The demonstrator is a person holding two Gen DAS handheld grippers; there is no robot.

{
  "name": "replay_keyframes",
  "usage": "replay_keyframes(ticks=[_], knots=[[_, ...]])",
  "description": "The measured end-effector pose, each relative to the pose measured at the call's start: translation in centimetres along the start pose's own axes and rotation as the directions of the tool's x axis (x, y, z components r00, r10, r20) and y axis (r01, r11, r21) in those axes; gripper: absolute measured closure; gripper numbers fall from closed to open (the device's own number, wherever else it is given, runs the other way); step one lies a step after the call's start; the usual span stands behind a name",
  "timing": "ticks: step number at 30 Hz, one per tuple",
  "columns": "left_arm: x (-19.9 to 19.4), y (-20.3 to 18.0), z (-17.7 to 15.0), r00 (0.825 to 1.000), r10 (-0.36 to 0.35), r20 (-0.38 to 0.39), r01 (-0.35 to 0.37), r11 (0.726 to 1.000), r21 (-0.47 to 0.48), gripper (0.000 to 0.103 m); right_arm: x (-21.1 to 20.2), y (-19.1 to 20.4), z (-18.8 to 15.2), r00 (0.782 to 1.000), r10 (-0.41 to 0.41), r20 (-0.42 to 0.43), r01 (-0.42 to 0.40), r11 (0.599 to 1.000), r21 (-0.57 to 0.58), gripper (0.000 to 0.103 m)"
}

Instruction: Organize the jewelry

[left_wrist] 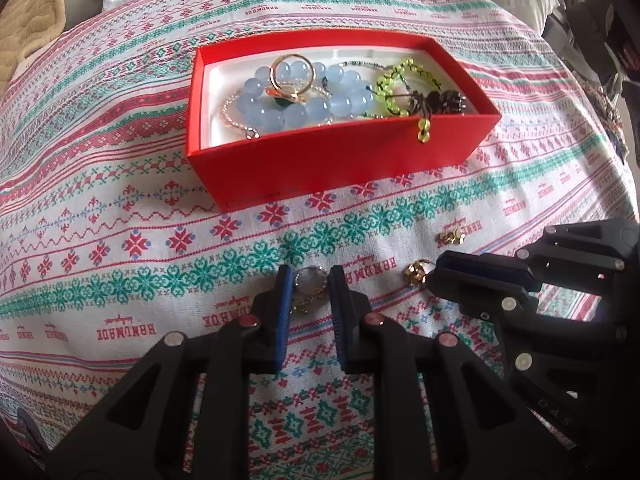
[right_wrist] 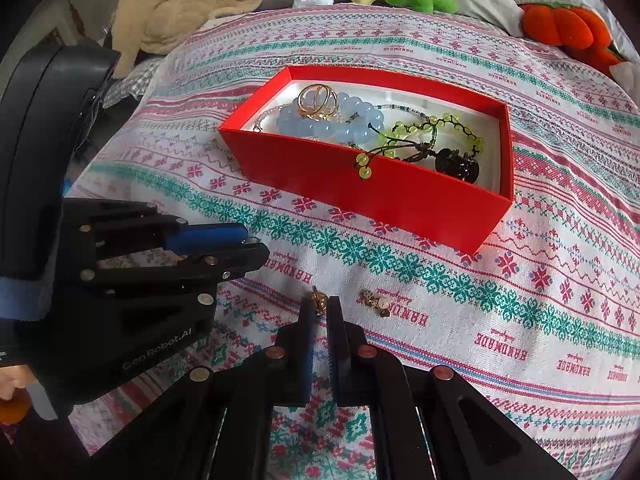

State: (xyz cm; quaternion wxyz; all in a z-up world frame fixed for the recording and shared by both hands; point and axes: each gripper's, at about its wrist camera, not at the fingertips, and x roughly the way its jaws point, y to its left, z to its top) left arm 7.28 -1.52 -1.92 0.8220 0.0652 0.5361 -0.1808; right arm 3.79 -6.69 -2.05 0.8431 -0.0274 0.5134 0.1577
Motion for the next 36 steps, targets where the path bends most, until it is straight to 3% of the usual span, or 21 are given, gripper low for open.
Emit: replay_keyframes(ticks=[14, 25, 29, 33, 36], knots=[[-3.0, 1.7, 0.4, 0.994, -0.093, 0.061, 0.098, 0.991, -0.089, 0.083, -2.9, -0.8, 1.0, 0.998, 0.032, 0.053, -0.033, 0.999, 0.019, 0.098], [-3.9, 1.9, 0.1, 0.993, -0.093, 0.078, 0.1, 0.991, -0.086, 0.083, -3.8, -1.7, 1.3, 0.994, 0.065, 0.088, -0.071, 0.995, 0.067, 0.096], [-3.6, 2.0, -0.4, 0.995, -0.08, 0.062, 0.085, 0.993, -0.087, 0.083, -2.8, -1.6, 1.0, 0.996, 0.07, 0.052, -0.073, 0.996, 0.054, 0.083], [-3.6, 2.4, -0.9, 0.997, -0.059, 0.053, 0.064, 0.994, -0.093, 0.083, -1.7, -0.5, 0.5, 0.998, 0.052, 0.026, -0.052, 0.999, -0.002, 0.042], [-3.6, 3.0, -1.2, 0.997, -0.049, 0.051, 0.054, 0.993, -0.102, 0.083, -1.1, 0.5, 0.1, 0.998, 0.058, 0.021, -0.057, 0.997, -0.042, 0.042]])
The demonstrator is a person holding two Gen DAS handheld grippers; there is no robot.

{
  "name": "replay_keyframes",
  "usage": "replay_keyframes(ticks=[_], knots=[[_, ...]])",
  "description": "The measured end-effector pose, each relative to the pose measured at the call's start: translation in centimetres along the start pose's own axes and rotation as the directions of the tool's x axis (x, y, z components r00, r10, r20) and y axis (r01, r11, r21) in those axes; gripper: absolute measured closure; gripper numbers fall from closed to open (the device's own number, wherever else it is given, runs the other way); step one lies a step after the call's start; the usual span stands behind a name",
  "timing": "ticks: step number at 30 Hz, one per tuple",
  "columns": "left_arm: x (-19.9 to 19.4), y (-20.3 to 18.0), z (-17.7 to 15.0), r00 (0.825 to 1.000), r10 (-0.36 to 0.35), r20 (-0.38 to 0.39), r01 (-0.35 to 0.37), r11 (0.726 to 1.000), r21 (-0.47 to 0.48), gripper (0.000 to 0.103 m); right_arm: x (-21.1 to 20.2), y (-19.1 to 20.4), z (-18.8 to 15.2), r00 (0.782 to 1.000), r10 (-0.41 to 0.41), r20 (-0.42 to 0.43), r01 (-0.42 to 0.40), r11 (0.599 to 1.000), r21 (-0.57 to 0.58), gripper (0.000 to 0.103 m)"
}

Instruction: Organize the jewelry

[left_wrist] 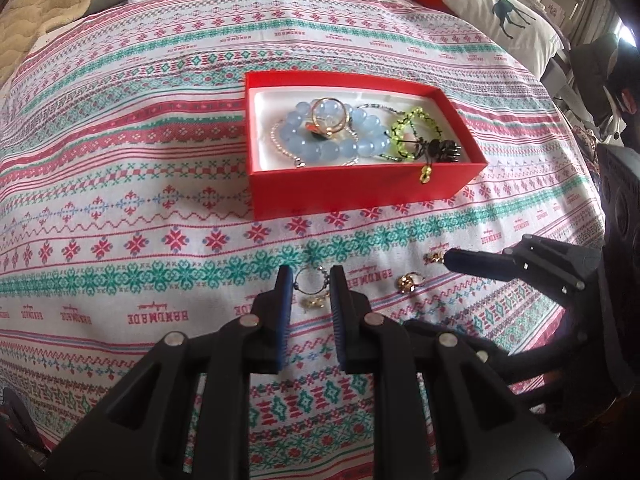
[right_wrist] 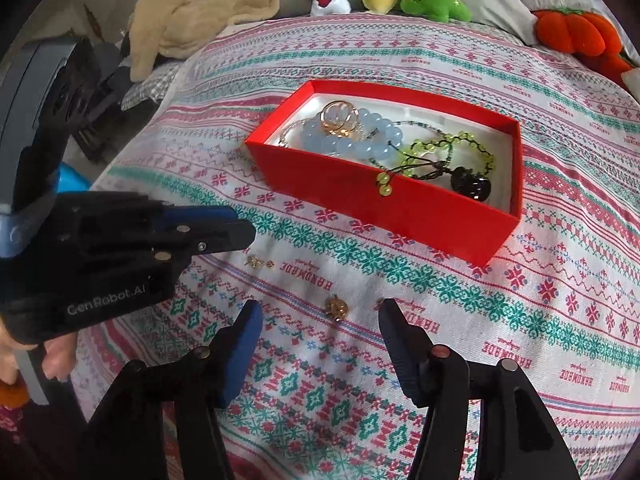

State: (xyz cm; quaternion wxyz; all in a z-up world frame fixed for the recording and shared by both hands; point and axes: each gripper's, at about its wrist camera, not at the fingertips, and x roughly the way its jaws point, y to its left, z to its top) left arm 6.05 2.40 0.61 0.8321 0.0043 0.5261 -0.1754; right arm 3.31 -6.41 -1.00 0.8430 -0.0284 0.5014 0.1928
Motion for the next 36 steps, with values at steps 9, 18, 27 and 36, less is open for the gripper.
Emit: replay_keyframes(ticks=[9, 18, 27, 36], knots=[[-0.1, 0.6, -0.6, 1.0, 0.005, -0.011, -0.005, 1.0, -0.01, 0.083, 2.7, 0.7, -0.2, 0.996, -0.073, -0.043, 0.07, 0.996, -0.054, 0.073], [0.0, 0.2, -0.5, 1.0, 0.01, -0.008, -0.01, 1.0, -0.002, 0.083, 2.6, -0.1, 0.2, 0.996, -0.085, -0.041, 0.083, 0.996, -0.032, 0.089], [-1.2, -0.1, 0.5, 0.999, -0.003, 0.044, 0.004, 1.0, -0.001, 0.083, -0.3, -1.4, 0.9, 0.998, -0.058, 0.018, 0.058, 0.998, 0.02, 0.089], [-2.5, -0.6, 2.7, 0.991, -0.024, 0.132, 0.024, 1.0, 0.004, 0.083, -3.2, -3.5, 2.6, 0.992, -0.072, 0.106, 0.063, 0.994, 0.089, 0.089]])
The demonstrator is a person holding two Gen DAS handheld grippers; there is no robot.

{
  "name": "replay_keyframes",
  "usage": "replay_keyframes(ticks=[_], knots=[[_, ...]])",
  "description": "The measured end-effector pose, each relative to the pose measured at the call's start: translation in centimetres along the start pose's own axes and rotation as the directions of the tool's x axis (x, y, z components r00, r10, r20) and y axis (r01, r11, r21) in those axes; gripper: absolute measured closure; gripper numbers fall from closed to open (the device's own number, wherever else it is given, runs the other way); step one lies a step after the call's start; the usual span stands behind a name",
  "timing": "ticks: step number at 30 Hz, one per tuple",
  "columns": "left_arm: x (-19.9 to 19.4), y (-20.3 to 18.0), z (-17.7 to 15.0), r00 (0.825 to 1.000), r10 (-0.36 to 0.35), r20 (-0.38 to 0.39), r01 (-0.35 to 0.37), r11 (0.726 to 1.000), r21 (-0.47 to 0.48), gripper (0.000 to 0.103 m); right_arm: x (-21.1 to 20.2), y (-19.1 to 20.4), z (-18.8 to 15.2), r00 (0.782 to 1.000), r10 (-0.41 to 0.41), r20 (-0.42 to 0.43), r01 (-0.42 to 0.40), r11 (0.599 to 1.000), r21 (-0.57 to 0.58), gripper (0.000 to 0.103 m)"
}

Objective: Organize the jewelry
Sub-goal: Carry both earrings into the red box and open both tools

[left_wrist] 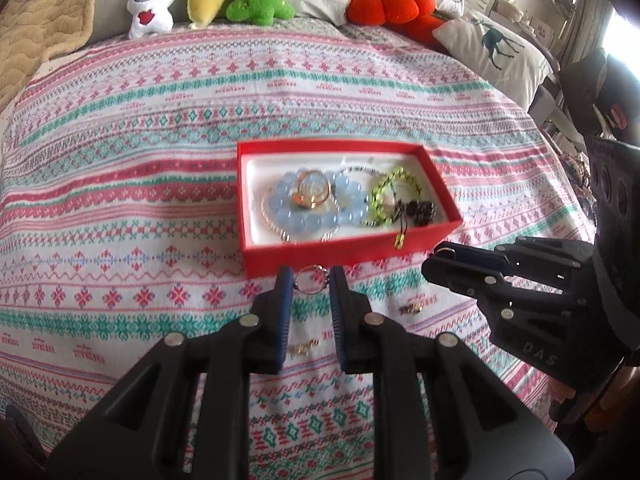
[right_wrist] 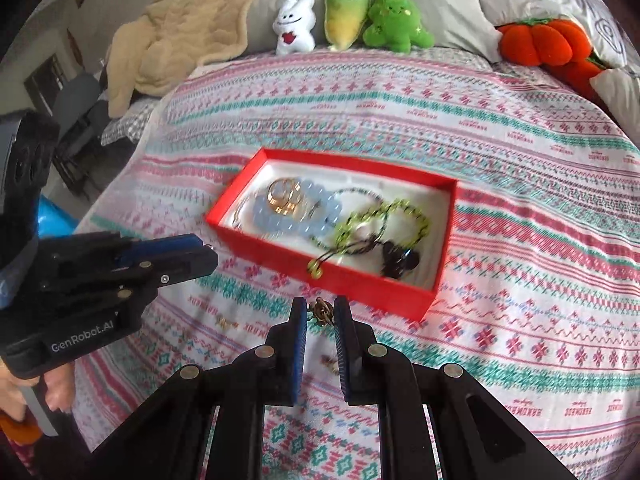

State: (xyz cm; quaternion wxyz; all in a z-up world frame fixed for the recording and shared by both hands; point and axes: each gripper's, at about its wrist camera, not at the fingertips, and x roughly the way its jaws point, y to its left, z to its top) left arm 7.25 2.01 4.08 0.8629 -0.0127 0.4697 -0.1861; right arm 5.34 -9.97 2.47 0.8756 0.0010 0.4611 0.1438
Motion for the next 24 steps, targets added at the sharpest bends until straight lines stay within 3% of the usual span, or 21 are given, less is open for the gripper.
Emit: replay_keyframes(ticks=[8, 24], knots=[[1.4, -0.3, 1.9, 0.999, -0.011, 0.041, 0.011, 1.0, -0.009, 0.083, -0.3, -2.3, 2.1, 0.999, -0.013, 0.042, 0.009, 0.997, 0.073, 0.089], [3.4, -0.6, 2.5, 0.999, 0.03, 0.034, -0.03, 0.999, -0.014, 0.082, 1.6, -4.3, 3.8, 0.998, -0.029, 0.05, 0.023, 0.993, 0.116, 0.089]])
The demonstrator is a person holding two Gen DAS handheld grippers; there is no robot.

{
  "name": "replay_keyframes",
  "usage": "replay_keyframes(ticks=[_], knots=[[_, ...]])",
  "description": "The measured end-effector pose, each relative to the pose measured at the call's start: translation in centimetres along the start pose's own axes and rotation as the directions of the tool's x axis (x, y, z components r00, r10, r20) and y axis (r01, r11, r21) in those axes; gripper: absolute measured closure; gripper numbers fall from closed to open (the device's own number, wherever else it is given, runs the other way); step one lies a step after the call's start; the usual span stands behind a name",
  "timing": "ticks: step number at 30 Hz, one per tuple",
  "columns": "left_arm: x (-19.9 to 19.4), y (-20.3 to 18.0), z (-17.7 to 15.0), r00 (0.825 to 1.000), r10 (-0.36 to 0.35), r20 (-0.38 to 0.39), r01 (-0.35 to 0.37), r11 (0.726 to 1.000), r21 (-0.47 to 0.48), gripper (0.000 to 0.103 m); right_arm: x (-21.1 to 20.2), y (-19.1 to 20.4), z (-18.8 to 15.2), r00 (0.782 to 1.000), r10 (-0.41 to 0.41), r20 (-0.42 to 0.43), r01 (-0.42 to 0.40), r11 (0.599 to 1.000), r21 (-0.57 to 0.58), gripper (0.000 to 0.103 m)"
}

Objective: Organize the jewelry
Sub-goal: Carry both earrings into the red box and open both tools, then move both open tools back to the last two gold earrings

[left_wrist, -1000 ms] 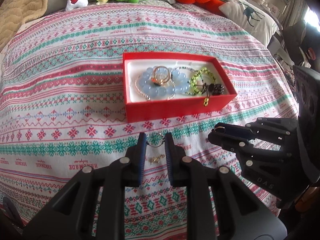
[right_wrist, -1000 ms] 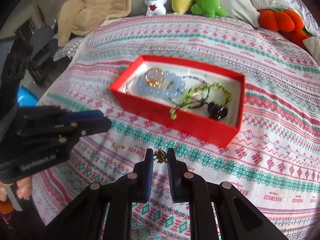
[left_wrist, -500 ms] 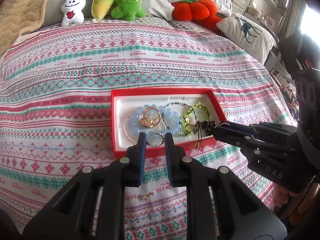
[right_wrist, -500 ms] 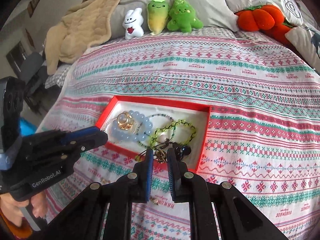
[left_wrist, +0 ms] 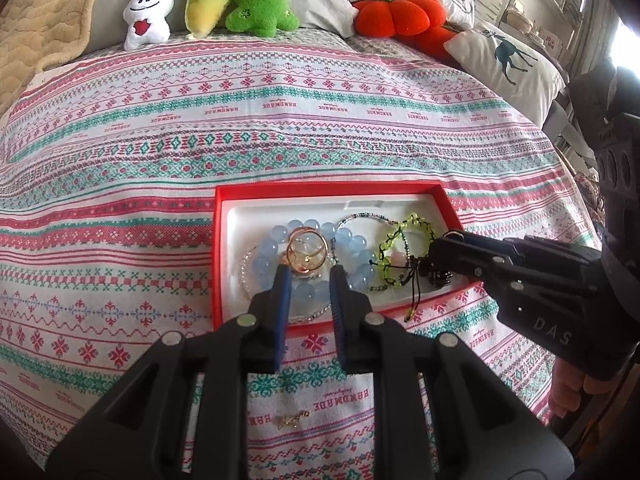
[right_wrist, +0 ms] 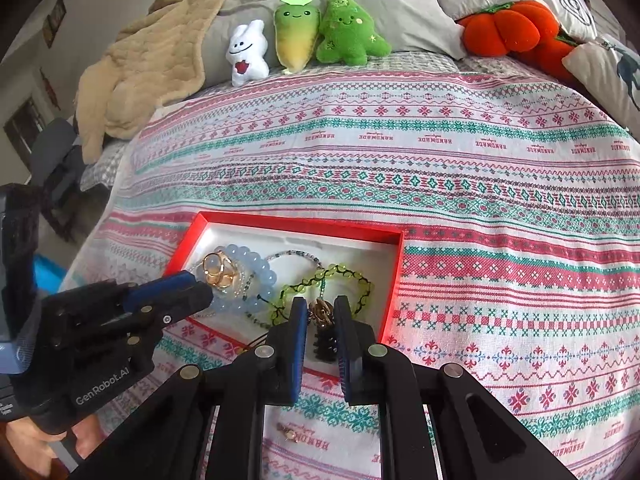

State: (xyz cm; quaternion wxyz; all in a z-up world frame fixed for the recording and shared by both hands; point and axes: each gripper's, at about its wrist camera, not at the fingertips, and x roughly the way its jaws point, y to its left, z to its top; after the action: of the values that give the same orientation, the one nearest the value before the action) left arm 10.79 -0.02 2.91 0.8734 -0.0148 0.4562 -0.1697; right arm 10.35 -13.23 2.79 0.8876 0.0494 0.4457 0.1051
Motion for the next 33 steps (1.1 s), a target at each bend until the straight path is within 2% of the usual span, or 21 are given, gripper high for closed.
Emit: replay_keyframes(ticks=[8, 12, 17, 20, 21, 23, 24, 25, 27, 33], knots=[[-0.9, 0.1, -0.1, 1.0, 0.015, 0.012, -0.015, 1.0, 0.019, 0.073, 0.2, 0.2, 0.4, 1.0, 0.009, 0.011, -0.009, 1.0, 0.004, 0.088], [-1.6, 0.2, -0.4, 0.999, 0.032, 0.018, -0.032, 0.999, 0.03, 0.059, 0.1, 0.1, 0.6, 1.0, 0.013, -0.005, -0.013, 1.0, 0.007, 0.085], [-2.6, 0.7, -0.8, 0.999, 0.045, 0.022, -0.046, 0.998, 0.033, 0.049, -1.0, -0.3, 0.4, 1.0, 0.016, -0.005, -0.016, 1.0, 0.01, 0.083], [-3.3, 1.1, -1.2, 0.999, 0.047, 0.018, -0.048, 0.998, 0.03, 0.037, -1.8, -0.3, 0.1, 1.0, 0.022, -0.001, -0.022, 1.0, 0.012, 0.08], [-3.4, 1.2, -1.3, 0.999, 0.044, 0.012, -0.044, 0.999, 0.029, 0.032, -2.1, -0.3, 0.0, 1.0, 0.022, 0.0, -0.022, 1.0, 0.011, 0.076], [-3.8, 1.5, -1.7, 0.999, 0.039, 0.001, -0.039, 0.999, 0.023, 0.026, -2.5, -0.3, -0.4, 1.0, 0.024, -0.001, -0.024, 1.0, 0.009, 0.06], [-3.9, 1.6, -1.9, 0.999, 0.038, -0.004, -0.038, 0.999, 0.019, 0.024, -2.8, -0.3, -0.6, 1.0, 0.026, 0.001, -0.026, 1.0, 0.011, 0.038], [-4.0, 1.8, -2.1, 0.999, 0.038, -0.01, -0.038, 0.999, 0.016, 0.023, -3.2, -0.3, -0.9, 1.0, 0.027, 0.011, -0.027, 1.0, 0.014, 0.03], [-4.0, 2.1, -2.7, 0.999, 0.039, -0.032, -0.039, 0.999, 0.008, 0.022, -3.8, -0.2, -1.4, 0.999, 0.024, 0.025, -0.024, 1.0, 0.002, 0.03], [-3.7, 3.2, -5.0, 0.994, 0.031, -0.102, -0.033, 0.999, -0.013, 0.021, -4.1, 0.1, -3.3, 1.0, -0.008, -0.008, 0.008, 0.999, -0.053, 0.029]])
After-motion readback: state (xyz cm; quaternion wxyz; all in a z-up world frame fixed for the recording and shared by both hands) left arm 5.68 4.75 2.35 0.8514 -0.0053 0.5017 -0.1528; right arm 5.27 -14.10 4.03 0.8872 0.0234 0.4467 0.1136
